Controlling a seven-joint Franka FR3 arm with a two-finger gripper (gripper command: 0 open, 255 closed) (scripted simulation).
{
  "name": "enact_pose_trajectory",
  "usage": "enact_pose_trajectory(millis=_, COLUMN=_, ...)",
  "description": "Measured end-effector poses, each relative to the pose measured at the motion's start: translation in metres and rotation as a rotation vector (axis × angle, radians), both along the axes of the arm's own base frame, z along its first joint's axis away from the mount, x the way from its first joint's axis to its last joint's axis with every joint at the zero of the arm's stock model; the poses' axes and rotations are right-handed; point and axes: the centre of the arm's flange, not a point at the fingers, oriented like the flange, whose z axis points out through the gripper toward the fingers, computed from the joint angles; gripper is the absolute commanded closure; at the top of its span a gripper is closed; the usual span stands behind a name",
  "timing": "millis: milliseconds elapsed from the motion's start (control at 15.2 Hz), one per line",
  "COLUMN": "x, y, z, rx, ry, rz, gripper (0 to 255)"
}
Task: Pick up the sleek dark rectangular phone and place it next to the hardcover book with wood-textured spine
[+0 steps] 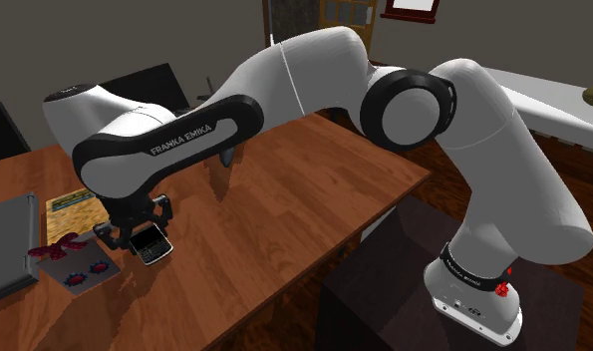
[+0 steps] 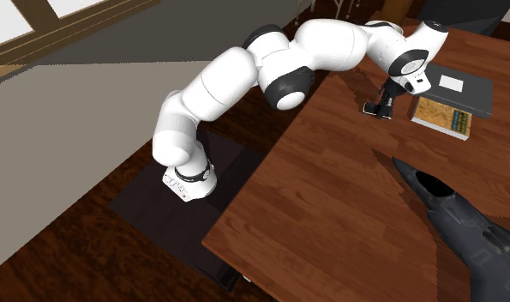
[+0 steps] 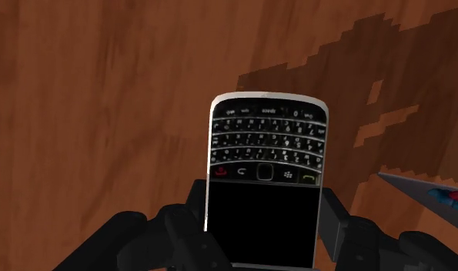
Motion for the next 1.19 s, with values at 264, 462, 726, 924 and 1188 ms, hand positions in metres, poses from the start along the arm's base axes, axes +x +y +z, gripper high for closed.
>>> enact_pose_trajectory(millis=264, x=0.0, y=0.0, z=0.0, rx=0.0, ry=0.0, rz=0.0, gripper=0)
enact_pose_trajectory(millis=462, x=0.0, y=0.0, z=0.0, rx=0.0, ry=0.0, rz=0.0, gripper=0)
enact_pose_trajectory(millis=726, x=-0.001, y=-0.001, z=0.04, rx=0.001, ry=-0.001, rz=0.0, gripper=0)
enact_pose_trajectory(millis=924, x=0.001, y=-0.002, z=0.049, rx=0.001, ry=-0.001, rz=0.0, gripper=0)
enact_pose_trajectory(millis=1188, x=0.002, y=-0.003, z=0.05, rx=0.0, ry=0.0, rz=0.0, gripper=0)
